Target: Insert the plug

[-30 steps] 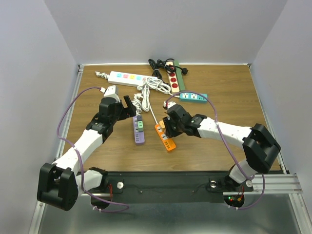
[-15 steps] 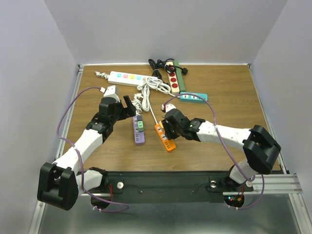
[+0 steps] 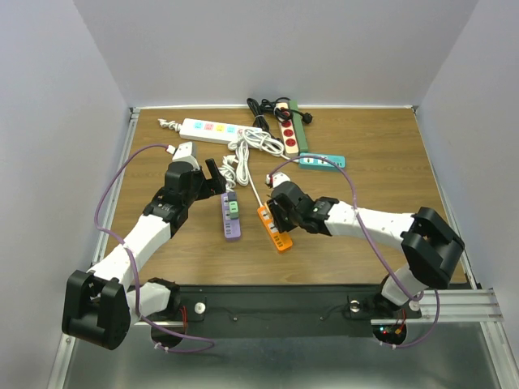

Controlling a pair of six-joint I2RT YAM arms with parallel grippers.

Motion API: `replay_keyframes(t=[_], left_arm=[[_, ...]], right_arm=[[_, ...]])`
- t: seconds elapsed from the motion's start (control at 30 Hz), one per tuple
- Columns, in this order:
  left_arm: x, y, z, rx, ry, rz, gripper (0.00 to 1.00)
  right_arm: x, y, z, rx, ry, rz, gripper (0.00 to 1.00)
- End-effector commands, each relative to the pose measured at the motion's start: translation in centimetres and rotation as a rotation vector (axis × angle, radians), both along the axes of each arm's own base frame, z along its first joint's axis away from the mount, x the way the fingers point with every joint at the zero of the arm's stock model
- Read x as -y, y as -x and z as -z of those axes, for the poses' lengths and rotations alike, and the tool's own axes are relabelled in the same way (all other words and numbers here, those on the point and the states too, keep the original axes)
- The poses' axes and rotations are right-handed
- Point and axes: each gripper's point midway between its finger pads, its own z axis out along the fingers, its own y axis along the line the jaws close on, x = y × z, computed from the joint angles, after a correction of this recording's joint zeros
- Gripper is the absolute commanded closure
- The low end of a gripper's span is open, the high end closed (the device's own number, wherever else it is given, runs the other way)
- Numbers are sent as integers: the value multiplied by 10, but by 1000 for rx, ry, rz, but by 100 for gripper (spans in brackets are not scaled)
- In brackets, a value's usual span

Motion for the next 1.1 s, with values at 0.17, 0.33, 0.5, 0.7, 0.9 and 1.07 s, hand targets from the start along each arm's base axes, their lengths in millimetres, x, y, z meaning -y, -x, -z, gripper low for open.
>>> replay_keyframes(t=[0.17,0.33,0.5,0.7,0.9,1.07], left_arm=[[-3,-10,-36,101,6,-10,1],[-4,-9,-39,109,7,-16,1],[-3,-9,-36,105,12,-14,1],[-3,-9,-36,106,11,-13,1],[-4,-10,-39,113,11,-16,1],[-4,-10,-39,114,13,-15,1]], right_arm=[[14,39,75,-203,189,-94,100],[24,51,86,-242,197,-77,99],[40,74,96,-278,234,-66,100],[41,81,108,-306,298,-96,100],[34,75,118,-312,328,-112,100],[48,100,117,-369,332,-103,100]])
